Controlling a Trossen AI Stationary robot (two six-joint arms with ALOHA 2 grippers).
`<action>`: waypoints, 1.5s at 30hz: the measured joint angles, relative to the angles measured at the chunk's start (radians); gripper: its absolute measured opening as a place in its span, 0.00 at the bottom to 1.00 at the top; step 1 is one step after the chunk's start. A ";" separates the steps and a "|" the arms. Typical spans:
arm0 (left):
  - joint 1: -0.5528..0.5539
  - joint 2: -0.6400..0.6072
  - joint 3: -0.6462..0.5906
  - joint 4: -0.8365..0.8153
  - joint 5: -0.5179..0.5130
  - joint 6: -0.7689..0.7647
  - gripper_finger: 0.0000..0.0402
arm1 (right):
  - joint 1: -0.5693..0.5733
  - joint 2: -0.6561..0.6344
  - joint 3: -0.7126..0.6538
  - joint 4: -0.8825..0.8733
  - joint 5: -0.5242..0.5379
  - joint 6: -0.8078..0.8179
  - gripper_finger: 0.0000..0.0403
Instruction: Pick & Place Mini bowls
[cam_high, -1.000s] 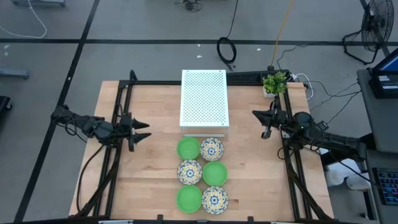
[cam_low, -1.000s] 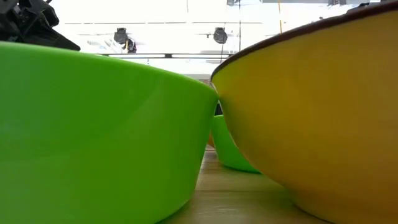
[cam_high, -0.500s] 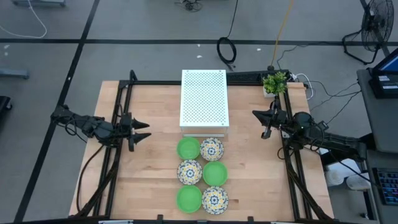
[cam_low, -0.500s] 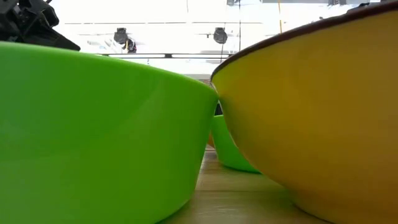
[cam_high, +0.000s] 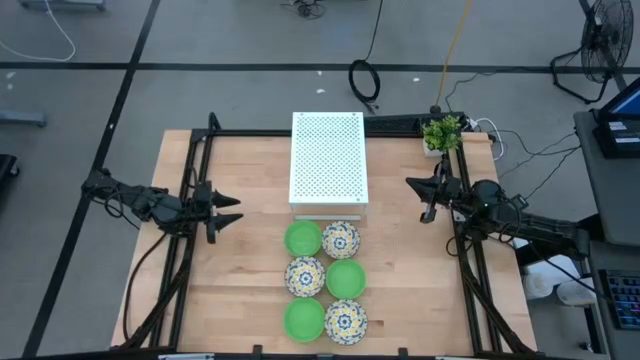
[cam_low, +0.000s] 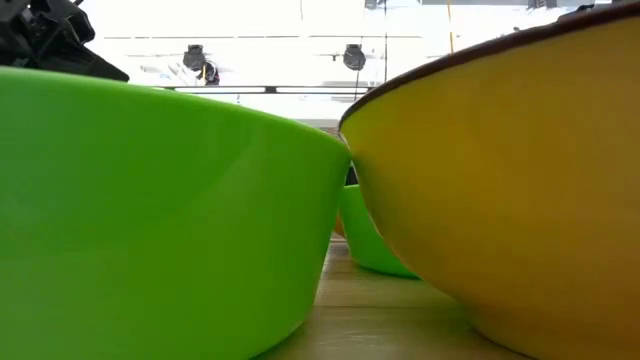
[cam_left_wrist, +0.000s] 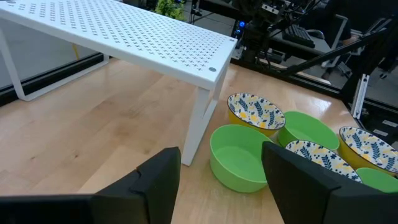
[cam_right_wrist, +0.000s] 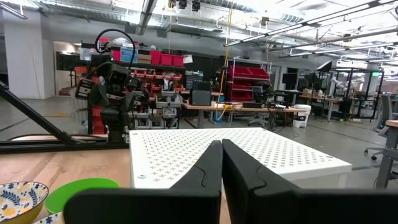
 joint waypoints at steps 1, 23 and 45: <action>0.000 0.000 0.000 0.000 0.000 0.000 0.57 | 0.000 0.000 0.000 0.000 0.000 0.000 0.00; 0.000 0.000 0.000 0.000 0.000 0.000 0.57 | 0.000 0.000 0.000 0.000 0.000 0.000 0.00; 0.003 0.006 0.000 0.240 -0.492 -0.187 0.57 | 0.000 0.000 0.000 0.000 0.000 0.000 0.00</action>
